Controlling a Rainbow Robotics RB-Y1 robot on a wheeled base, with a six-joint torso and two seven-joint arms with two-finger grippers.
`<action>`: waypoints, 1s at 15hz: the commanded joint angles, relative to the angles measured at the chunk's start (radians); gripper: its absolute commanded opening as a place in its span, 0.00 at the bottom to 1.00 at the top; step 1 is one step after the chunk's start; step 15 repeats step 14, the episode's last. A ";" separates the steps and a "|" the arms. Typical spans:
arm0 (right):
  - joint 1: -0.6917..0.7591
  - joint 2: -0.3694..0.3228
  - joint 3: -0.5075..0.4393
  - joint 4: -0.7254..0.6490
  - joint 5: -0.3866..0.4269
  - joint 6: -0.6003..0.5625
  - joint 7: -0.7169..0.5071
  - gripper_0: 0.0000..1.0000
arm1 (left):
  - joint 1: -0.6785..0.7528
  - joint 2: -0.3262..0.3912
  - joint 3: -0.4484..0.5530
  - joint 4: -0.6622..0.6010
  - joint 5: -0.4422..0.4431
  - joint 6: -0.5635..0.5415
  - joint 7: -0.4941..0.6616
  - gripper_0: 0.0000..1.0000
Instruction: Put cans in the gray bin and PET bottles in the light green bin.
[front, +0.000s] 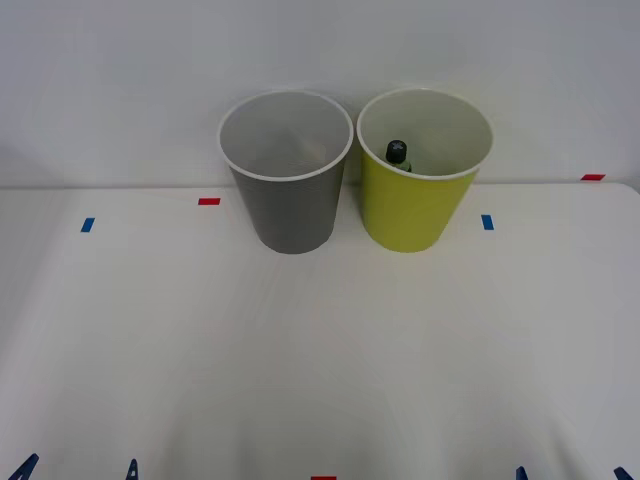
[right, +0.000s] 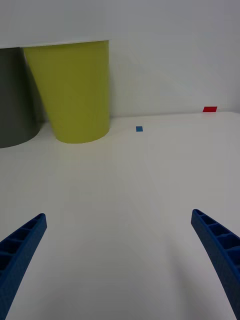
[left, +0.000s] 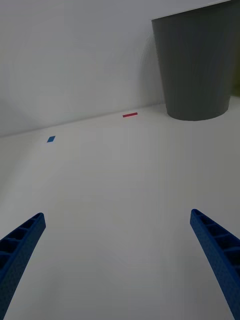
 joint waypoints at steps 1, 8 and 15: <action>0.000 0.000 0.000 0.000 0.000 0.000 0.000 1.00 | 0.000 0.000 0.000 0.000 0.000 0.000 0.000 1.00; 0.000 0.000 0.000 0.000 0.000 0.000 0.000 1.00 | 0.000 0.000 0.000 0.000 0.000 0.000 0.000 1.00; 0.000 0.000 0.000 0.000 0.000 0.000 0.000 1.00 | 0.000 0.000 0.000 0.000 0.000 0.000 0.000 1.00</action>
